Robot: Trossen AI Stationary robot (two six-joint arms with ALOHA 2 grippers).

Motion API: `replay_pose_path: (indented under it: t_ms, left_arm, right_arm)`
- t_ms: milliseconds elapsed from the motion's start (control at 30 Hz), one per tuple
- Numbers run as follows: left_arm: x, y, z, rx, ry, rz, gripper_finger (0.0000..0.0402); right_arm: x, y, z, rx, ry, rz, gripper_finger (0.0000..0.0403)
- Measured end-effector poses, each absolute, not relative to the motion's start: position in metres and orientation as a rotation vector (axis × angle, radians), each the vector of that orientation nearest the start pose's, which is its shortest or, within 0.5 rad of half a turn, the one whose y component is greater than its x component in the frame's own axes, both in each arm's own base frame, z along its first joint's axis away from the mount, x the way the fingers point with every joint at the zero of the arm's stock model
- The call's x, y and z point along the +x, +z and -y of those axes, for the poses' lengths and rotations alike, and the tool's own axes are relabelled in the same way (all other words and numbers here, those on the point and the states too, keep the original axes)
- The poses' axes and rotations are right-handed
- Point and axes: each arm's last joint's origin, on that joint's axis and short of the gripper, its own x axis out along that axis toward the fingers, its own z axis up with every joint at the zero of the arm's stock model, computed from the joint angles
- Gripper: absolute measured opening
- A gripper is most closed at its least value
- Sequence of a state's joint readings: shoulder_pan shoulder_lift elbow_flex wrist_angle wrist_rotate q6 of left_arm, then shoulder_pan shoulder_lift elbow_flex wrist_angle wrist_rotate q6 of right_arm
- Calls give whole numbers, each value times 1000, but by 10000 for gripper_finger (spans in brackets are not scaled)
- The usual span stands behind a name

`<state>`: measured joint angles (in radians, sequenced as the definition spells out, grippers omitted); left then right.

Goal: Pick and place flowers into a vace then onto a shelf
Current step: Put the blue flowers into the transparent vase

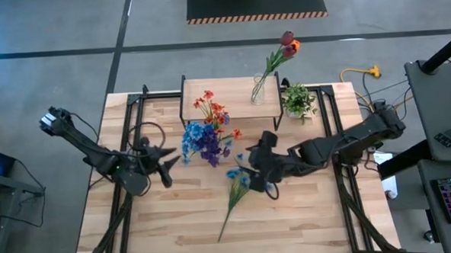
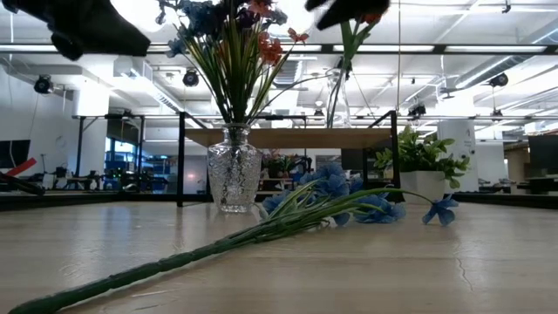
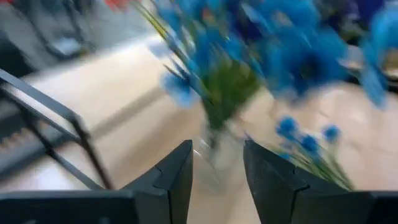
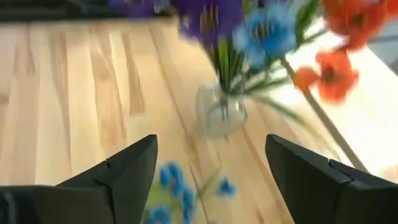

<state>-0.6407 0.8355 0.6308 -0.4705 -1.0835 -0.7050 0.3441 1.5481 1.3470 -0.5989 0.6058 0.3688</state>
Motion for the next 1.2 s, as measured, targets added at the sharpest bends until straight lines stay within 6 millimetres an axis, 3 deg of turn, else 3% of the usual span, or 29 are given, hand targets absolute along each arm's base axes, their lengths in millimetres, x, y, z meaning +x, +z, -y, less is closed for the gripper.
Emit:
replay_pose_path:
  t_ms: [233,533,900,1200]
  left_arm:
    - [166,235,99,-419,345,-451,125]
    - [216,214,138,-618,276,-404,125]
    - [265,185,167,-720,372,-479,125]
    - [304,167,164,-648,452,-508,125]
  right_arm:
    - [283,299,-103,71,-380,-691,283]
    - [233,275,-100,196,-381,-678,279]
    - [182,250,-93,318,-379,-533,274]
    - [170,244,-87,342,-402,-503,274]
